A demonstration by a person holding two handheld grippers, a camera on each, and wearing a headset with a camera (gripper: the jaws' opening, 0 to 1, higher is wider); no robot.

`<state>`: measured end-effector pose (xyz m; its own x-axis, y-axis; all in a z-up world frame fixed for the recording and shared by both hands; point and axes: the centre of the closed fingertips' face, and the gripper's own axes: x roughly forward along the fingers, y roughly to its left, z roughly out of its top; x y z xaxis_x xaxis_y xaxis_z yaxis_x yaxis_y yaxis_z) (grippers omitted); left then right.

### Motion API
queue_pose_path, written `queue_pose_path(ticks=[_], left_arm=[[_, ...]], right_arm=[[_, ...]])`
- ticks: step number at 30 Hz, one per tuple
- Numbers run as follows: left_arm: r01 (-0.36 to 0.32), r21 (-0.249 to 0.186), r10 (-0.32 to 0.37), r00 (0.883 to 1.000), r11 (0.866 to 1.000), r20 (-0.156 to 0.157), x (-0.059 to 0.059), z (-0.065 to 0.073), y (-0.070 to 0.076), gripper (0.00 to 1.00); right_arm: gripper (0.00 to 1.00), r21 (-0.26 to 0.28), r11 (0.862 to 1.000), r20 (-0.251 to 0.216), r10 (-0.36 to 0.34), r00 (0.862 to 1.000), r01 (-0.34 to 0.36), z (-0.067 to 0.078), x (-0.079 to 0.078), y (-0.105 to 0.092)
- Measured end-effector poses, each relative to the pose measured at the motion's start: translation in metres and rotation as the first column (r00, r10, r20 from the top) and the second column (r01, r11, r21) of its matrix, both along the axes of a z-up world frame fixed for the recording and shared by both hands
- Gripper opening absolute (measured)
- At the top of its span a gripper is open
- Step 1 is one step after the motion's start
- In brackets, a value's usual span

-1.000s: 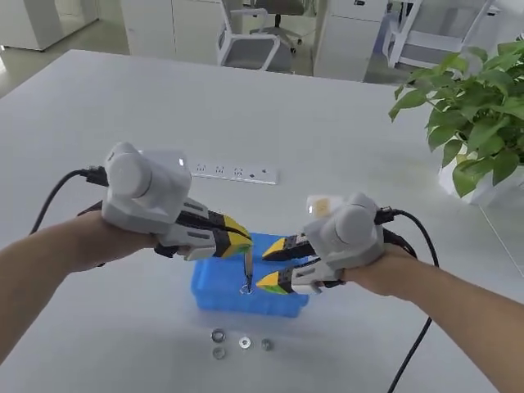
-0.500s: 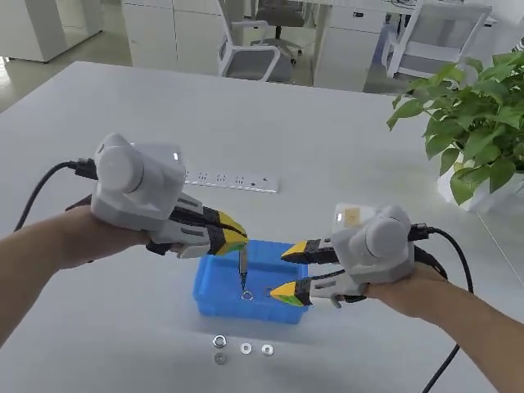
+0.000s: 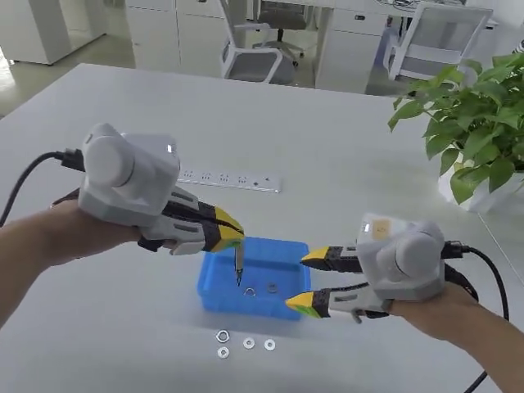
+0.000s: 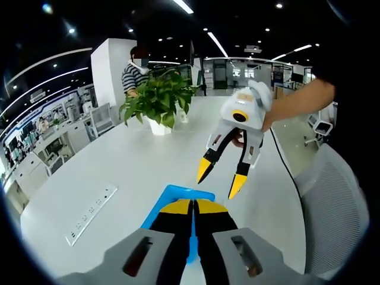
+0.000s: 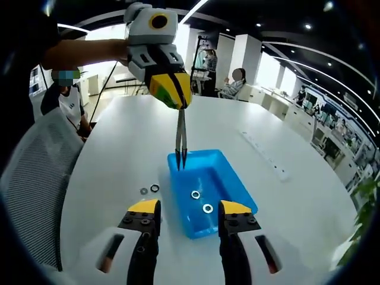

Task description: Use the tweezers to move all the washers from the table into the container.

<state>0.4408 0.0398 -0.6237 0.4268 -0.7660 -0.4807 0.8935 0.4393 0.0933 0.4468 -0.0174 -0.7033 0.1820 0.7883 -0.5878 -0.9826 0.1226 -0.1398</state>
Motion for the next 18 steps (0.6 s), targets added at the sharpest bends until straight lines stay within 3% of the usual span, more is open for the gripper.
queue_pose_path(ticks=[18], left_arm=[[0.02,-0.003,-0.02,1.0,1.0,-0.021,-0.027,-0.005,-0.001,0.04]], right_arm=[[0.5,0.01,0.999,-0.021,-0.051,0.998,0.051,-0.001,-0.02,-0.013]])
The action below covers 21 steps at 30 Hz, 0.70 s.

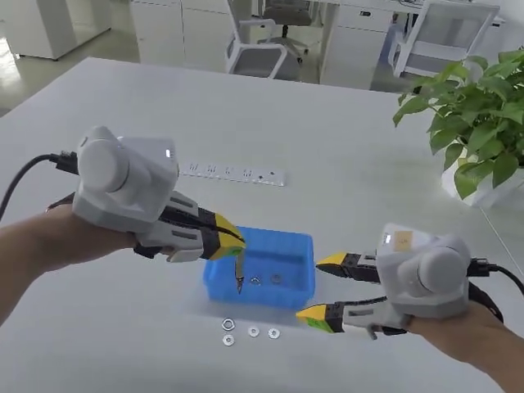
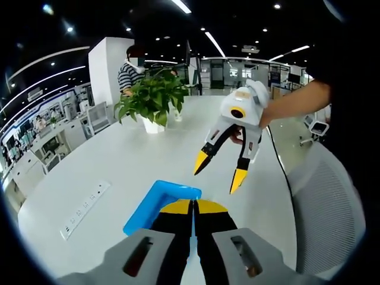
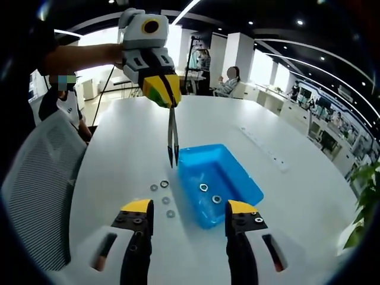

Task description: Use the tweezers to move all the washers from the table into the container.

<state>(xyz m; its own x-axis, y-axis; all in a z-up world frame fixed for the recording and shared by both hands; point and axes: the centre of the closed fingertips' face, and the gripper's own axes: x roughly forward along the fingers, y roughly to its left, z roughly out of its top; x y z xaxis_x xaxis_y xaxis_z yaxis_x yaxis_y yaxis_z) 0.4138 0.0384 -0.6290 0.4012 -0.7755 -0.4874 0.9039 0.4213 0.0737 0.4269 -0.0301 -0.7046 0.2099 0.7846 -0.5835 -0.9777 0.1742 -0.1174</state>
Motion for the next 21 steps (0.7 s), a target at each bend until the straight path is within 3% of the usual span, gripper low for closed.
queue_pose_path(ticks=[11,21], left_arm=[[0.004,-0.002,-0.004,1.0,1.0,-0.006,-0.011,-0.01,0.0,0.04],[0.011,-0.011,-0.012,1.0,1.0,-0.021,-0.02,-0.021,-0.002,0.04]], right_arm=[[0.62,0.012,1.0,-0.011,-0.023,1.0,0.023,-0.004,-0.009,-0.004],[0.66,0.008,0.999,-0.021,-0.038,0.999,0.038,-0.01,-0.014,-0.008]])
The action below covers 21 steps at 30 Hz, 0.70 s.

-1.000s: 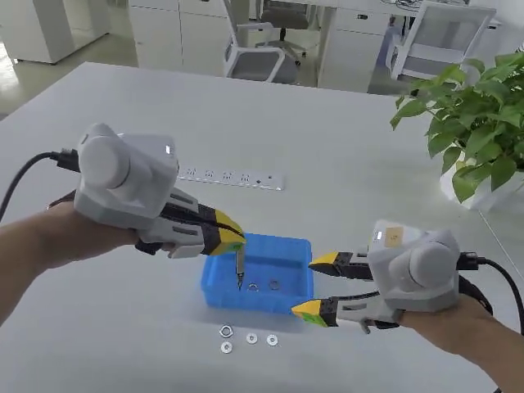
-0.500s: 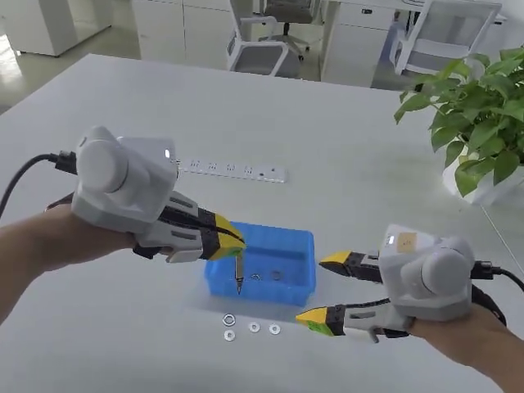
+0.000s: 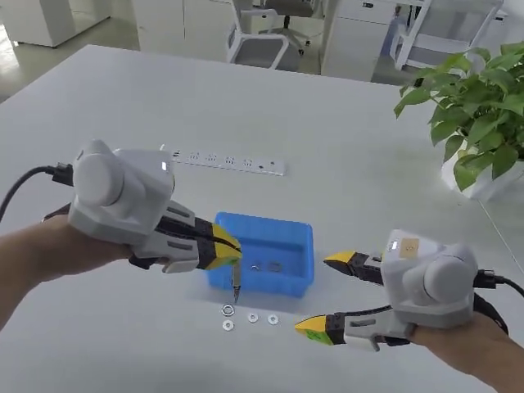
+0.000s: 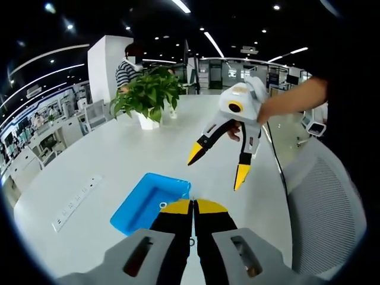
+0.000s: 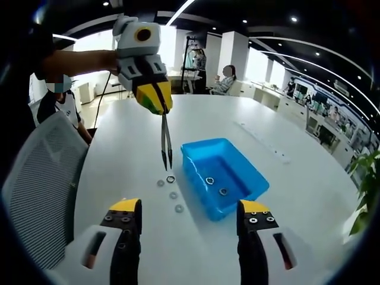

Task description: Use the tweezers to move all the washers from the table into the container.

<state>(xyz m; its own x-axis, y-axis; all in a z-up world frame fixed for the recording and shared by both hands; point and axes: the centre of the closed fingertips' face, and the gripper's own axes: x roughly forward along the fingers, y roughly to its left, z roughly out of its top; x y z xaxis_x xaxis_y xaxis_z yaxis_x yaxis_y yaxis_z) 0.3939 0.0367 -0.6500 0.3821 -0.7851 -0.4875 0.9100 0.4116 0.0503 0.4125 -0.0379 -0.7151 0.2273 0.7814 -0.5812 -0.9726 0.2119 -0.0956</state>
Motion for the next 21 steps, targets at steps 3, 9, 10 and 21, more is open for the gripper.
queue_pose_path(ticks=[3,9,10,21], left_arm=[[0.004,0.005,-0.004,1.0,1.0,-0.006,-0.003,-0.005,0.0,0.04],[0.008,0.011,-0.008,1.0,1.0,-0.015,-0.007,-0.012,0.0,0.04],[0.008,0.012,-0.008,1.0,1.0,-0.014,-0.007,-0.013,0.0,0.04],[0.018,0.022,-0.017,0.999,1.0,-0.029,-0.012,-0.027,-0.002,0.04]], right_arm=[[0.67,-0.004,1.0,-0.006,-0.002,1.0,0.002,-0.002,-0.002,-0.001],[0.68,-0.02,1.0,-0.018,0.002,1.0,-0.002,-0.009,-0.008,-0.002],[0.68,-0.021,1.0,-0.019,0.002,1.0,-0.003,-0.009,-0.008,-0.002],[0.68,-0.026,1.0,-0.034,-0.004,0.999,0.003,-0.014,-0.013,-0.005]])
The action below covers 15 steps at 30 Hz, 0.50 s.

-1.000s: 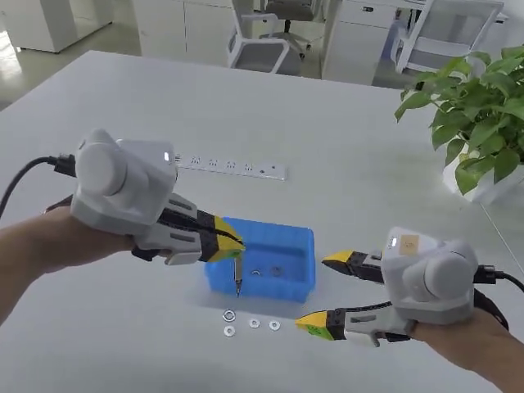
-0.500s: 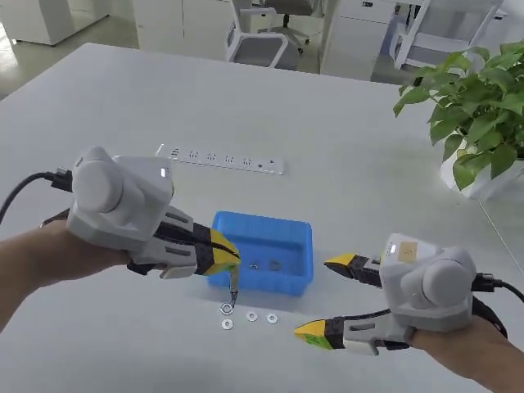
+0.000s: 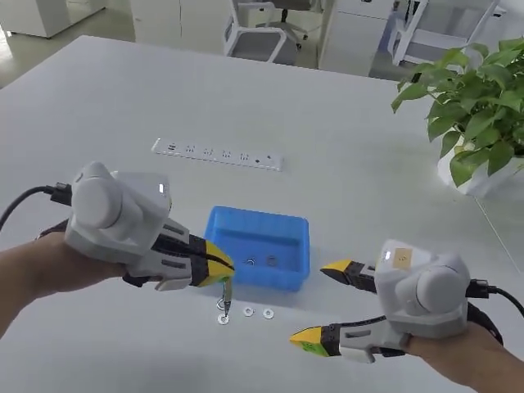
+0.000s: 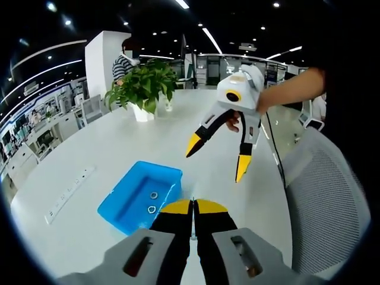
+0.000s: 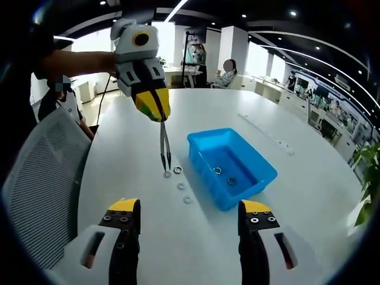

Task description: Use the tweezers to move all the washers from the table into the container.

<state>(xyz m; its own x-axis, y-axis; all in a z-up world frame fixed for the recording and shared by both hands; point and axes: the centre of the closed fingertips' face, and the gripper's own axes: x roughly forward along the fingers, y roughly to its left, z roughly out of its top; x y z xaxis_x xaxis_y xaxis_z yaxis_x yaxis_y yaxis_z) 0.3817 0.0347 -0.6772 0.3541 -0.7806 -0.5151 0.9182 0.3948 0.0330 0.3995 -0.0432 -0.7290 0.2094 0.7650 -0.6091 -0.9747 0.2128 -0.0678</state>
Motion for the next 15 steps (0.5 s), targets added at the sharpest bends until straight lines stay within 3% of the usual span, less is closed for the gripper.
queue_pose_path(ticks=[15], left_arm=[[0.005,0.016,-0.005,1.0,1.0,-0.005,-0.001,-0.012,0.0,0.04]], right_arm=[[0.67,-0.007,1.0,-0.018,-0.003,1.0,0.003,-0.005,-0.005,-0.002]])
